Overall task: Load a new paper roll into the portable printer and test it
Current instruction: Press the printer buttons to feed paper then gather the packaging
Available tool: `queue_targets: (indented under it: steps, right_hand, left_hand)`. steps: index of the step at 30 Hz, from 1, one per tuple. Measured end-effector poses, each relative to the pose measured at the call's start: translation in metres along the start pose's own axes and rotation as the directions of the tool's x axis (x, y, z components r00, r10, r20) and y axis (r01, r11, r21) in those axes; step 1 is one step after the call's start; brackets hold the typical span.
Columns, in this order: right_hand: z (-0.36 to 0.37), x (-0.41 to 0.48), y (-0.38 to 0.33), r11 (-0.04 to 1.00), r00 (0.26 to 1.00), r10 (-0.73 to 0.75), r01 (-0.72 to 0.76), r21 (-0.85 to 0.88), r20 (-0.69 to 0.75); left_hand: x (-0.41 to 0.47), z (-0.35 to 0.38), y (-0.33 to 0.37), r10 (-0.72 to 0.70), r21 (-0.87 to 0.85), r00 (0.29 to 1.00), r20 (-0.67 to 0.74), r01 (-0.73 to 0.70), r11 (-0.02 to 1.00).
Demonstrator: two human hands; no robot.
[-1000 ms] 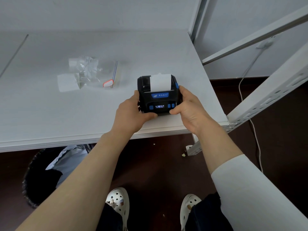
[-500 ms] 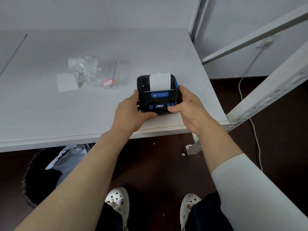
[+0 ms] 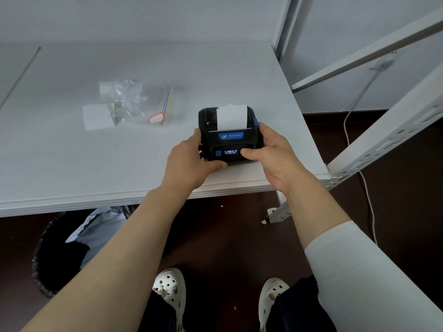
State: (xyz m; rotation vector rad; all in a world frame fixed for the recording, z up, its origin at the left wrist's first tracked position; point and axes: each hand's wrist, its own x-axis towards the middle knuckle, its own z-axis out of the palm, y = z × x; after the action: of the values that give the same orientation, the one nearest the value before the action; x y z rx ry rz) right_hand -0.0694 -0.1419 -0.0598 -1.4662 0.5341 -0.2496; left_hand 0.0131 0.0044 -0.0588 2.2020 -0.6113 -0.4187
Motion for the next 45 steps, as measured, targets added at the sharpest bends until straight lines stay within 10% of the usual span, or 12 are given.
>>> queue_targets:
  steps: [45]
  right_hand:
    - [-0.0062, 0.0034, -0.0012, 0.983, 0.997, 0.075, -0.076, -0.169, -0.009]
  left_hand:
    - [0.0001, -0.0011, 0.0014, -0.004, 0.014, 1.000, -0.001, 0.004, 1.000]
